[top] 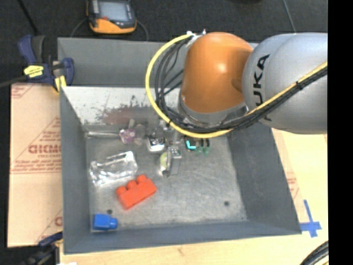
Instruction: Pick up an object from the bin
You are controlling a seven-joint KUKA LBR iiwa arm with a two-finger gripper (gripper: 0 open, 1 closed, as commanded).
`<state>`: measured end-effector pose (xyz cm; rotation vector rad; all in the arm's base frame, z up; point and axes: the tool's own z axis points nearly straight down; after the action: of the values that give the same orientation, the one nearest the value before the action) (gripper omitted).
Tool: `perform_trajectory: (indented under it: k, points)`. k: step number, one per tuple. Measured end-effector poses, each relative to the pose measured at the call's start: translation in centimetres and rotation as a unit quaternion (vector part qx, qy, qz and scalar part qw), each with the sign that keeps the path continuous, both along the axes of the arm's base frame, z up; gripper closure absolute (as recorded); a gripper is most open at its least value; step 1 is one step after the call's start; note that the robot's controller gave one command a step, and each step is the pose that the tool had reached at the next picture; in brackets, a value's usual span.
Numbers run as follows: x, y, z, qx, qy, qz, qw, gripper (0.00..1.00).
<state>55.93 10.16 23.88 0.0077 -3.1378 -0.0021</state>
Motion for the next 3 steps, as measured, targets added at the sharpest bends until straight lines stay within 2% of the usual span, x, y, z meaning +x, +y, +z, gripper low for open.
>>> perform_trajectory:
  k: [1, 2, 3]
  points:
    - [0.7, 8.0, -15.1, 0.001, -0.0128, 0.15, 0.9886, 0.0]
    - [2.7, 10.2, -13.6, 0.0, -0.0066, 0.184, 0.9828, 0.0]
    - [5.0, 8.8, -13.7, 0.001, -0.0056, 0.12, 0.9928, 0.0]
